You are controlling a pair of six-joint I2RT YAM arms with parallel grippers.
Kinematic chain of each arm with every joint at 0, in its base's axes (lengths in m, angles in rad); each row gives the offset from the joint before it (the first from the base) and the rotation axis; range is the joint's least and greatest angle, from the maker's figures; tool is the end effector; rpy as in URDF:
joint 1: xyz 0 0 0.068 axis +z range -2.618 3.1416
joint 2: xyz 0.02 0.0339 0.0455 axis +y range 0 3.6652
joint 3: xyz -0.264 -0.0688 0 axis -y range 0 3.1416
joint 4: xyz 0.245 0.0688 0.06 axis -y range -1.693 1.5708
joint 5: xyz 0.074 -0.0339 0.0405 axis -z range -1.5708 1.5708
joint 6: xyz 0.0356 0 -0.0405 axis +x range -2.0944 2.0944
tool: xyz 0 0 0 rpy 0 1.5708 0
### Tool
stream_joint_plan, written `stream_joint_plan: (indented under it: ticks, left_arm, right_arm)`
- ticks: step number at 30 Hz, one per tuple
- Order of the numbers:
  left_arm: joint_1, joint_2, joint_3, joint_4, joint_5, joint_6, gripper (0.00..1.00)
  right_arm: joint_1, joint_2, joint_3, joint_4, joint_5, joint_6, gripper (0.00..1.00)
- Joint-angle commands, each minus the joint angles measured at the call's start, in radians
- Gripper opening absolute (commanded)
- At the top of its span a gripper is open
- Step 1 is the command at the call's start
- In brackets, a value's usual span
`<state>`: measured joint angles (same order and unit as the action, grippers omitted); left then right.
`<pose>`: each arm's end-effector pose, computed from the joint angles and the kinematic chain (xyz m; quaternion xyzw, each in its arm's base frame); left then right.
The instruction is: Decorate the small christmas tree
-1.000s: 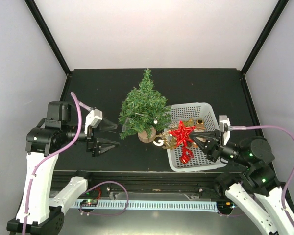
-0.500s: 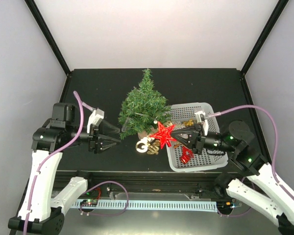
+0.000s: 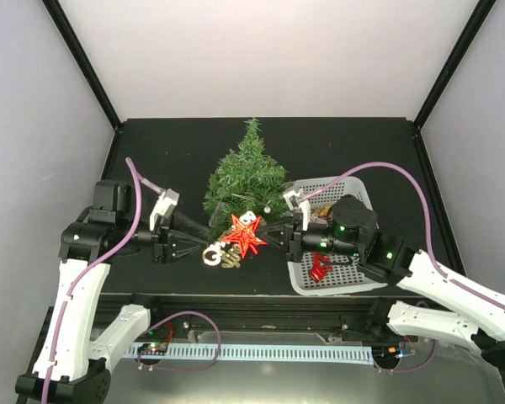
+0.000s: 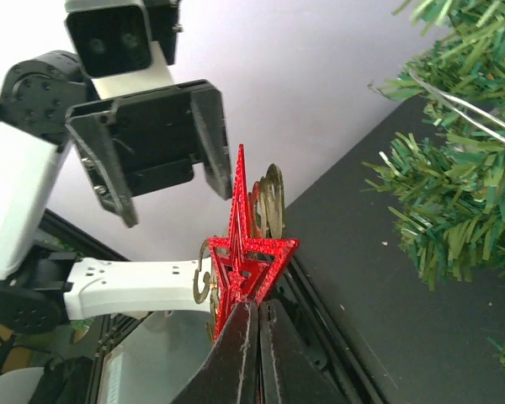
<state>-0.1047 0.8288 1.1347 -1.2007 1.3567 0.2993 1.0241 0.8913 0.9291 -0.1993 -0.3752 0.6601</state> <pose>0.1040 -0.0459 0.3755 0.3512 0.6779 -0.5641 0.3145 0.0941 0.1797 0.3709 -0.2543 0.7142 0.5694 0.3178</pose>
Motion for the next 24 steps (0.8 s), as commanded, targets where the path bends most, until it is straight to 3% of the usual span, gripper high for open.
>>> stream_joint_plan:
  ticks: [1,19,24]
  left_arm:
    - [0.008,-0.03,-0.017,0.046,0.046,-0.031,0.53]
    - [0.009,-0.056,-0.062,0.081,-0.045,-0.036,0.58]
    - [0.013,-0.058,-0.059,0.08,-0.031,-0.037,0.53]
  right_arm:
    - [0.027,0.029,0.022,0.032,0.072,0.004,0.01]
    - [0.085,0.105,0.092,0.077,0.052,0.015,0.01]
    - [0.103,0.133,0.1,0.083,0.05,0.016,0.01]
